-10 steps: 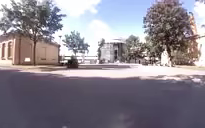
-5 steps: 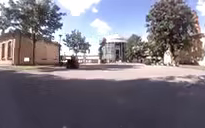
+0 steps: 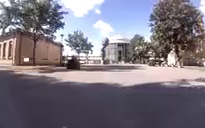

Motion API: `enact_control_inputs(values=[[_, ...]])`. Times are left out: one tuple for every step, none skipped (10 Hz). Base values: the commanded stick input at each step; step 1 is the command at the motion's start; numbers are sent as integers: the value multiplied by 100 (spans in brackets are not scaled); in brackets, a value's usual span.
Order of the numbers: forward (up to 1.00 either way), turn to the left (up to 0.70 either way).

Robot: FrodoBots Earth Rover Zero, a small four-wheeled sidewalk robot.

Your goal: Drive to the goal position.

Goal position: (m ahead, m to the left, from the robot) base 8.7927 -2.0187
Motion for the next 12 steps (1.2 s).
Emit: enact_control_inputs(values=[[100,0],[100,0],[100,0],[100,0],[100,0],[100,0],[100,0],[100,0],[100,0],[100,0],[100,0],[100,-4]])
